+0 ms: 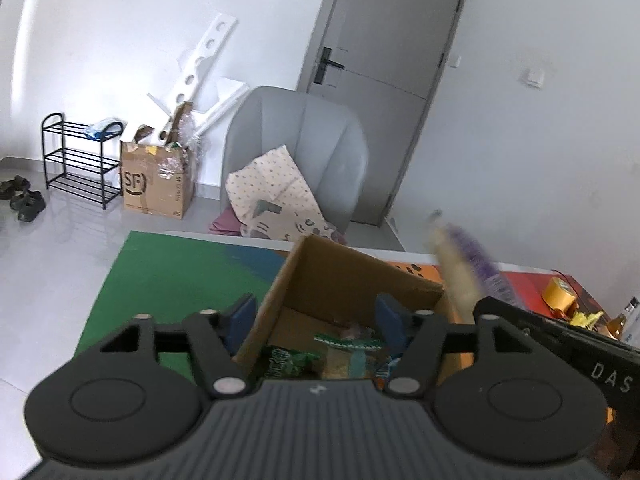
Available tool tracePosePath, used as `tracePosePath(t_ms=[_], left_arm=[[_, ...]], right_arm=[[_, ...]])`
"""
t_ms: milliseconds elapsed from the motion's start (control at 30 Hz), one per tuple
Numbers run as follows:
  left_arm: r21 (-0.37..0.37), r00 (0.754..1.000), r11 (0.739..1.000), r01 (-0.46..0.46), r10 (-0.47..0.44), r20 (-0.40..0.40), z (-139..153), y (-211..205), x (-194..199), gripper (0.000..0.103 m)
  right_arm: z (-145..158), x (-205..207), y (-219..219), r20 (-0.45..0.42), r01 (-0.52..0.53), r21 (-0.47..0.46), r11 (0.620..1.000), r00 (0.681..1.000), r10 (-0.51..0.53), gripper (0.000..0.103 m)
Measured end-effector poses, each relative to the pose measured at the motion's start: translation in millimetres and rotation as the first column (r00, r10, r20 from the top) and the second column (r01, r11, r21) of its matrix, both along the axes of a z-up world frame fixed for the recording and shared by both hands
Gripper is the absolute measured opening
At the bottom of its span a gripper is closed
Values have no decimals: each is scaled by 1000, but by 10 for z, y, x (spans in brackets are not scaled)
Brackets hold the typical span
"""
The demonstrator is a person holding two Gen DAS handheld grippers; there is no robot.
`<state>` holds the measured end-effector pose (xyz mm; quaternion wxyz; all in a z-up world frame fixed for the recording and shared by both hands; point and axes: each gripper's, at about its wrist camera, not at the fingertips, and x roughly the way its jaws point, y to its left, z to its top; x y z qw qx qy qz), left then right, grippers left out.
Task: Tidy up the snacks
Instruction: 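Carry both snacks over the cardboard box and open both grippers, then return both grippers to the remaining snacks on the table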
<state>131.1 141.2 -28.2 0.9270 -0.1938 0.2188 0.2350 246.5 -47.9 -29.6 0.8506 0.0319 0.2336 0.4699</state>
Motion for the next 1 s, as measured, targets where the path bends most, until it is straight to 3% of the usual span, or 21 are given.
tracePosePath(t_ms=[67, 300, 367, 667, 1000], left_arm=[[11, 1000, 1000, -7, 7, 13, 1, -16, -3, 78], [55, 999, 998, -14, 12, 34, 70, -142, -11, 89], [59, 999, 998, -7, 5, 36, 70, -184, -19, 91], [95, 999, 996, 6, -10, 35, 86, -445, -47, 99], [142, 993, 984, 108, -113, 33, 145, -932, 44, 103]], right_arm=[[32, -17, 16, -2, 1, -3, 1000, 1000, -1, 52], [123, -31, -204, 17, 44, 6, 999, 999, -44, 69], [135, -36, -287, 18, 68, 4, 998, 998, -68, 80], [66, -46, -742, -8, 144, 10, 990, 990, -144, 98], [-37, -5, -1308, -36, 246, 19, 969, 969, -245, 103]])
